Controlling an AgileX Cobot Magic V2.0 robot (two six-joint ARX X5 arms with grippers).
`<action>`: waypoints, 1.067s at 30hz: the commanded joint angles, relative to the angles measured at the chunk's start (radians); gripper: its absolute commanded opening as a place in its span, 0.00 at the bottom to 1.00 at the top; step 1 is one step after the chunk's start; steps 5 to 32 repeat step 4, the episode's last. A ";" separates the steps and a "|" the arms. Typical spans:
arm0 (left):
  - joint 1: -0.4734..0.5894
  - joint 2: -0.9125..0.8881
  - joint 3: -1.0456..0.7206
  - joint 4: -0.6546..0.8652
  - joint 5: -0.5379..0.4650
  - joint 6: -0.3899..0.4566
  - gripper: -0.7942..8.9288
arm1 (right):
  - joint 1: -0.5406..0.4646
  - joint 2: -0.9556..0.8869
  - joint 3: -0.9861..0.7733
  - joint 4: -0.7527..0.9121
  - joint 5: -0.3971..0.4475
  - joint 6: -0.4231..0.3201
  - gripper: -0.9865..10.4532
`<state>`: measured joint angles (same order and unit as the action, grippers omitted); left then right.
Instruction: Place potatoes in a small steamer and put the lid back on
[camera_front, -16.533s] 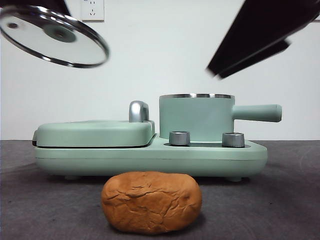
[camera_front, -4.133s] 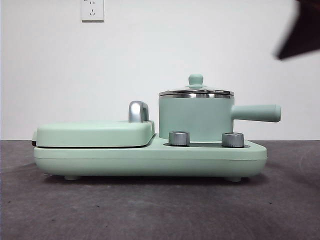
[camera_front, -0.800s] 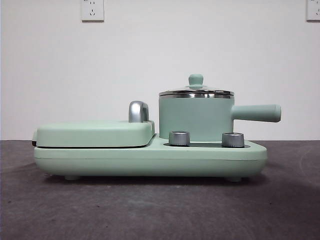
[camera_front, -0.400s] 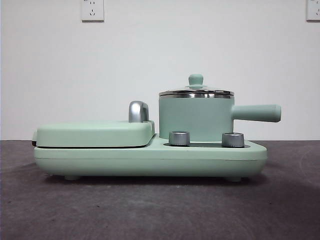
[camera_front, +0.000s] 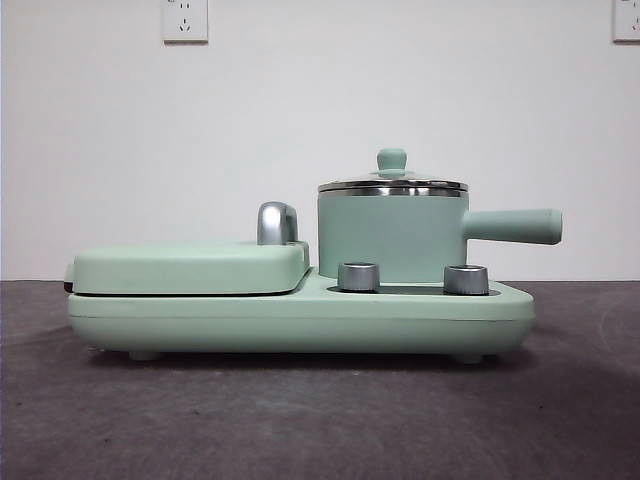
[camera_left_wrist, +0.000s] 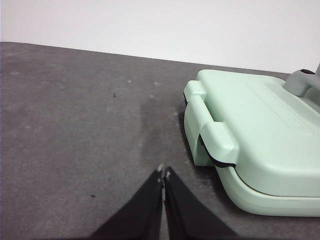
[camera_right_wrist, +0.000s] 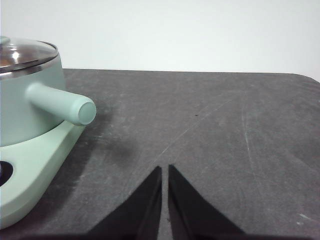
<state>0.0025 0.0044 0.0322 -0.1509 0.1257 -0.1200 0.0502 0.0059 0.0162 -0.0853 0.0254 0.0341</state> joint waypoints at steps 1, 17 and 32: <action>0.001 -0.001 -0.019 0.014 -0.002 -0.001 0.09 | 0.000 -0.002 -0.005 0.012 0.001 0.014 0.10; 0.001 -0.001 -0.019 0.014 -0.002 -0.001 0.09 | 0.000 -0.002 -0.005 0.012 0.001 0.014 0.10; 0.001 -0.001 -0.019 0.014 -0.002 -0.001 0.09 | 0.000 -0.002 -0.005 0.012 0.001 0.014 0.10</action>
